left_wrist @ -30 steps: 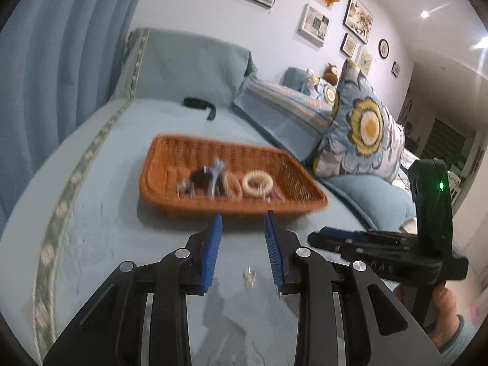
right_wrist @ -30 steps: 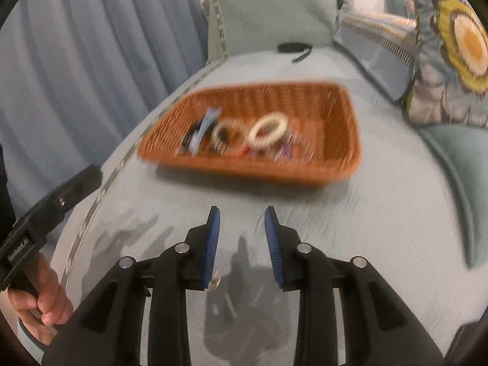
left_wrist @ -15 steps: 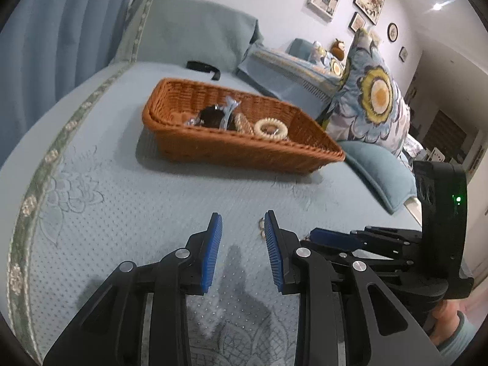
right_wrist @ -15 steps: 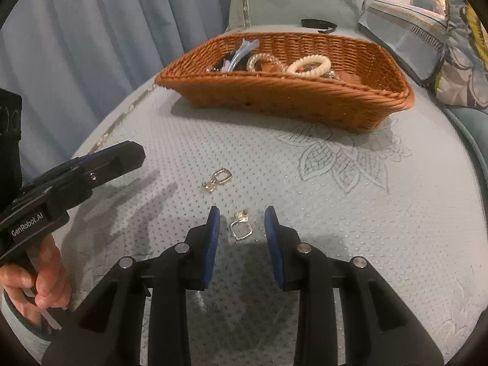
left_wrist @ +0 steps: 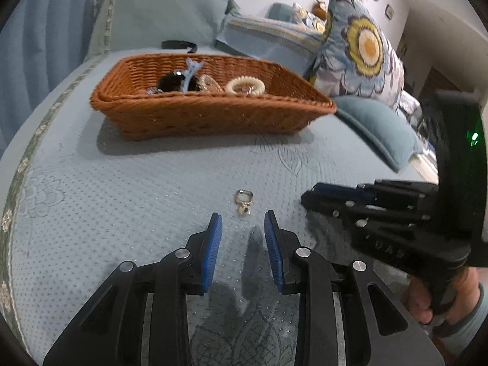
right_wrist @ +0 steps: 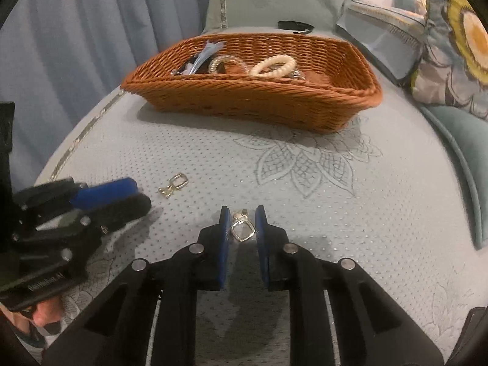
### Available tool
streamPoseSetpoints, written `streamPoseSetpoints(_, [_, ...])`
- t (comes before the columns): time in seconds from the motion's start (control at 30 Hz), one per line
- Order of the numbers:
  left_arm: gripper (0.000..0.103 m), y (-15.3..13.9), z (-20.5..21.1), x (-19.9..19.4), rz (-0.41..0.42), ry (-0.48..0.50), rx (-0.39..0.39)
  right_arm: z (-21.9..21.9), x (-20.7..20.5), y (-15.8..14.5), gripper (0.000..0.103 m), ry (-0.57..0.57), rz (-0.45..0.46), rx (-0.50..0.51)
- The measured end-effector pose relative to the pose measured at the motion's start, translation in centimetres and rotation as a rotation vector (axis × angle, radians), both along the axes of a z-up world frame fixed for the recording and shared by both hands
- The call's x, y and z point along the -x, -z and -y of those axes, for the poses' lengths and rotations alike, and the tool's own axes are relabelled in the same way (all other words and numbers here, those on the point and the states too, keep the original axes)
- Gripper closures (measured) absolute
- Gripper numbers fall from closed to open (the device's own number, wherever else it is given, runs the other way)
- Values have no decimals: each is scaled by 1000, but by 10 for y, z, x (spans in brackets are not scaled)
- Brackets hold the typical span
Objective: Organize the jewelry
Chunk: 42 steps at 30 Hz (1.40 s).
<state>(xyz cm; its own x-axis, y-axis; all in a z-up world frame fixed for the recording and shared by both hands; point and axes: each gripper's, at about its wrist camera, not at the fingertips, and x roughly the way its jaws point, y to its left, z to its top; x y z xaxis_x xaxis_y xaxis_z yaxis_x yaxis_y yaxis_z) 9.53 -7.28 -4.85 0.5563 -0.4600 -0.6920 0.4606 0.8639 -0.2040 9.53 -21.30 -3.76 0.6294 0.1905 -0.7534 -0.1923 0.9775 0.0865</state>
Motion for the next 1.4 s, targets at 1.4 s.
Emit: streamPoseSetpoints(1.4, [94, -14, -15, -5, 20, -11, 216, 4, 13, -18, 89, -25, 81, -67])
